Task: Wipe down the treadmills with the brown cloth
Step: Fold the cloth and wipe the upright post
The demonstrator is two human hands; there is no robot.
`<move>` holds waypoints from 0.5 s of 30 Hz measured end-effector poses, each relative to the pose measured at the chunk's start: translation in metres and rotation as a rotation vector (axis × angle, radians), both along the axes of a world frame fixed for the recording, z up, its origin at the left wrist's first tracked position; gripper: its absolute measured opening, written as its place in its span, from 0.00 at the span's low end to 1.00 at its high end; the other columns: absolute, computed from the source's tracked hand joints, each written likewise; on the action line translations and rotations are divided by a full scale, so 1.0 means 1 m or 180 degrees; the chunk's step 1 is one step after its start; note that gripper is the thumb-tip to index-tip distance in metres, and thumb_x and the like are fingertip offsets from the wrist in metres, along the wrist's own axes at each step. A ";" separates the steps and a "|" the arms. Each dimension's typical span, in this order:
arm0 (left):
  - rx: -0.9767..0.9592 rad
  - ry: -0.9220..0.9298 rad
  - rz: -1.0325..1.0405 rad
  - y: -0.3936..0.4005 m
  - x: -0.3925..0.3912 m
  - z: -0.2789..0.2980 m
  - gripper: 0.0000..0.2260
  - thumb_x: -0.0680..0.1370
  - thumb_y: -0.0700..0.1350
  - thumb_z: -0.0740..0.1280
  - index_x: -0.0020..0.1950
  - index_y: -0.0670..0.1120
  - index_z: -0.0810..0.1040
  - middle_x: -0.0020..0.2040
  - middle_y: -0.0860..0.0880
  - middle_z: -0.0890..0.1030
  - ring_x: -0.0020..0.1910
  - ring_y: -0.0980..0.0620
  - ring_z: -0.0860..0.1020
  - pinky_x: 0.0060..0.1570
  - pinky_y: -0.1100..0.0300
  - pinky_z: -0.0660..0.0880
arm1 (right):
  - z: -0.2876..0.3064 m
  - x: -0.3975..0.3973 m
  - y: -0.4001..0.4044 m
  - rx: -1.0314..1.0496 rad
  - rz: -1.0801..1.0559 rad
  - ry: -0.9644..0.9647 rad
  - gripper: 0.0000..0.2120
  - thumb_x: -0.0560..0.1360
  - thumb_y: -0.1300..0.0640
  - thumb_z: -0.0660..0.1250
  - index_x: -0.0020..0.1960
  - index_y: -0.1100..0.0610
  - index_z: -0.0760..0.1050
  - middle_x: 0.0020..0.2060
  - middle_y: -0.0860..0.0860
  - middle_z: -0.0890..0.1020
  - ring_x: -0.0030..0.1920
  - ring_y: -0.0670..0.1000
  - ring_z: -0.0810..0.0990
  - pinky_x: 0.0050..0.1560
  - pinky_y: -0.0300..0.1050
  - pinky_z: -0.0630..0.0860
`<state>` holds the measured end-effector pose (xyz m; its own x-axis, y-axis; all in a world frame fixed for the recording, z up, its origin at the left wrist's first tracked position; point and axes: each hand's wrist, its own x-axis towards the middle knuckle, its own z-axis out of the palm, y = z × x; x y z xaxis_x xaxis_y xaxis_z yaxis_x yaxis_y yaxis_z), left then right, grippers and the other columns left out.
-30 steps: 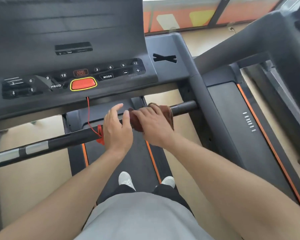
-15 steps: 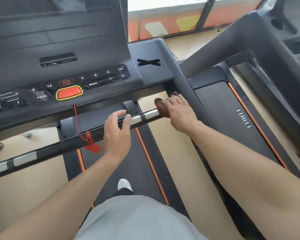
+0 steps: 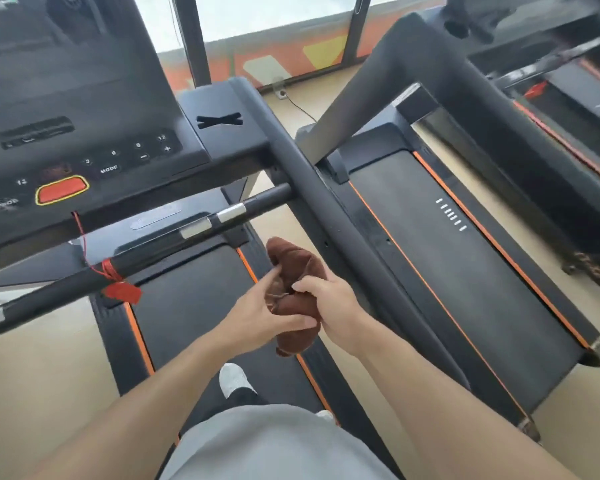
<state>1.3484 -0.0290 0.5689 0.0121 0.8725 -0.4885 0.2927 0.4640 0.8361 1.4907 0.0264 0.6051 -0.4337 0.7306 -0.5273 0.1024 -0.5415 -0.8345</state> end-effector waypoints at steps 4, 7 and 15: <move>-0.0106 0.0001 -0.0074 -0.010 0.055 0.006 0.34 0.68 0.58 0.80 0.70 0.62 0.69 0.51 0.62 0.82 0.45 0.72 0.79 0.39 0.77 0.72 | -0.002 0.058 -0.022 -0.0103 -0.0643 0.0156 0.15 0.79 0.66 0.64 0.60 0.51 0.82 0.51 0.53 0.87 0.51 0.53 0.85 0.60 0.53 0.81; -0.0288 -0.0256 -0.0360 -0.014 0.088 0.015 0.30 0.69 0.60 0.79 0.68 0.59 0.72 0.50 0.60 0.83 0.44 0.66 0.82 0.40 0.72 0.76 | -0.002 0.095 -0.031 0.0030 -0.0954 0.0179 0.14 0.76 0.64 0.69 0.60 0.55 0.82 0.51 0.58 0.86 0.53 0.59 0.83 0.58 0.56 0.80; -0.0306 -0.2302 0.1062 -0.029 0.149 0.034 0.28 0.71 0.71 0.66 0.64 0.56 0.82 0.62 0.49 0.84 0.62 0.49 0.82 0.61 0.50 0.77 | 0.026 0.149 -0.049 0.0785 -0.0249 0.0907 0.17 0.83 0.56 0.58 0.65 0.63 0.78 0.62 0.55 0.84 0.65 0.54 0.81 0.69 0.51 0.75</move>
